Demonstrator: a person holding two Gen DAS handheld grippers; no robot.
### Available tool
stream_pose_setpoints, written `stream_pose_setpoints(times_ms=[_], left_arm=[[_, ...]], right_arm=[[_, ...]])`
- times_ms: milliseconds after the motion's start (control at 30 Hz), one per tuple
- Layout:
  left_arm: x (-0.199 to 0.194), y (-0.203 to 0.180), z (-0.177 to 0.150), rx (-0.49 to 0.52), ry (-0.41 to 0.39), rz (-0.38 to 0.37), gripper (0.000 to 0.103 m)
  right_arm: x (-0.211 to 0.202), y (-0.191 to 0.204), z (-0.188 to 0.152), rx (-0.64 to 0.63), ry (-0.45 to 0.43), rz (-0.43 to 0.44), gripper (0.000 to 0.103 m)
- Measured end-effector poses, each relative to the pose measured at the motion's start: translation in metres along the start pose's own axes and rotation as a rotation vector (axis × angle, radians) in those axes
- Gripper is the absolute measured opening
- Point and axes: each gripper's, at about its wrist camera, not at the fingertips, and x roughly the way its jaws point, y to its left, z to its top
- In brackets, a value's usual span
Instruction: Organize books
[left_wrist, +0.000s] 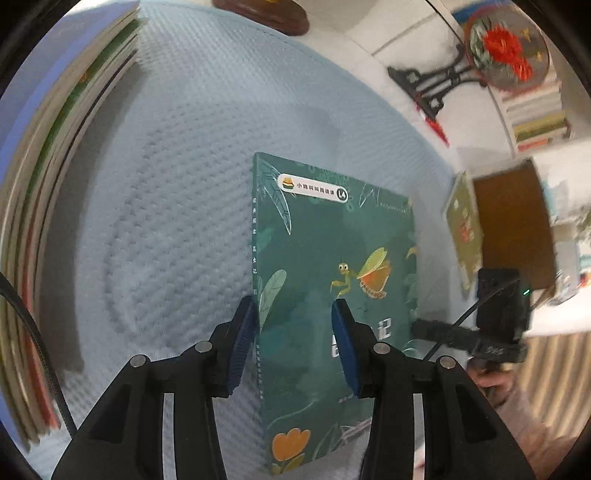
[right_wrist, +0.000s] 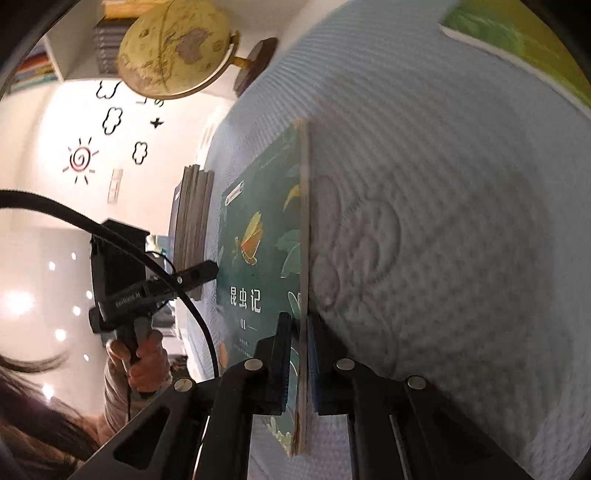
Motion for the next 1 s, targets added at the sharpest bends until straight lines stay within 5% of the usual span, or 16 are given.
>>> stream_pose_setpoints(times_ms=[167,367,533,833,1000], left_arm=[[0.001,0.031,0.008,-0.140,0.007,-0.190,0.035],[0.000,0.018,0.008,-0.086,0.021,-0.056,0.021],[0.001,0.025,0.009,-0.115,0.028,-0.074,0.020],[0.000,0.013,0.009,-0.066,0.020,0.017,0.020],[0.004,-0.015,0.015,-0.004,0.048,0.199,0.025]], right_arm=[[0.003,0.003,0.004,-0.006,-0.009,0.007,0.006],[0.012,0.007,0.018,-0.001,-0.018,0.012,0.007],[0.019,0.012,0.028,-0.004,-0.032,0.024,0.010],[0.019,0.025,0.024,-0.053,-0.065,0.006,0.012],[0.012,0.059,0.015,-0.124,-0.126,0.003,0.009]])
